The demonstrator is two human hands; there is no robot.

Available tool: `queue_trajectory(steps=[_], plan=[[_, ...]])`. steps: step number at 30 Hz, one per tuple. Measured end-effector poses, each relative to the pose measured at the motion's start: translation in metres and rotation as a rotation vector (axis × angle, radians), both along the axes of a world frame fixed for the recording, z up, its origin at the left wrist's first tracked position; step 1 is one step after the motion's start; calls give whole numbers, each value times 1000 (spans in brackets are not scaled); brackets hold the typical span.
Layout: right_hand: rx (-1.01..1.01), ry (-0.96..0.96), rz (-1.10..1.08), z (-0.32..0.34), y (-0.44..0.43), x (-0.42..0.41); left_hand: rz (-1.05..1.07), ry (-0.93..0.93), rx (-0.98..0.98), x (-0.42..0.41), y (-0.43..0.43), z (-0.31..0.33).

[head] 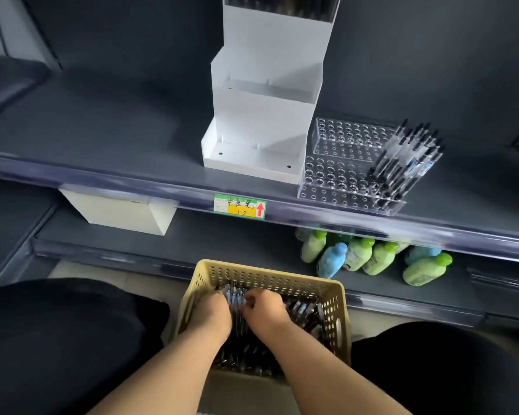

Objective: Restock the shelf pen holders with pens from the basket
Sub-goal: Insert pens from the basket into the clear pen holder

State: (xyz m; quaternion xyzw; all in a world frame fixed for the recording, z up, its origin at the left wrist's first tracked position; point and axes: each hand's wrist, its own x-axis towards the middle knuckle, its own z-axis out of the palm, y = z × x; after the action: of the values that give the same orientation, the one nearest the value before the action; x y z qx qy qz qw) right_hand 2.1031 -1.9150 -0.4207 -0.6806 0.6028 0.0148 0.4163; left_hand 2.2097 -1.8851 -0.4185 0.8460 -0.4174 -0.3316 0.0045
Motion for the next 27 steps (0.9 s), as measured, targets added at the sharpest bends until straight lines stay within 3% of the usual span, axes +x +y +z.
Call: queue_trajectory(steps=[8, 14, 22, 27], plan=[[80, 95, -55, -25, -20, 30, 94, 2, -8, 10, -11, -14], [107, 0, -57, -21, -16, 25, 96, 27, -13, 10, -9, -8], [54, -107, -137, 2, 6, 11, 37, 32, -147, -6, 9, 24], [-104, -164, -157, 35, 19, -4, -16, 46, -292, -15, 17, 53]])
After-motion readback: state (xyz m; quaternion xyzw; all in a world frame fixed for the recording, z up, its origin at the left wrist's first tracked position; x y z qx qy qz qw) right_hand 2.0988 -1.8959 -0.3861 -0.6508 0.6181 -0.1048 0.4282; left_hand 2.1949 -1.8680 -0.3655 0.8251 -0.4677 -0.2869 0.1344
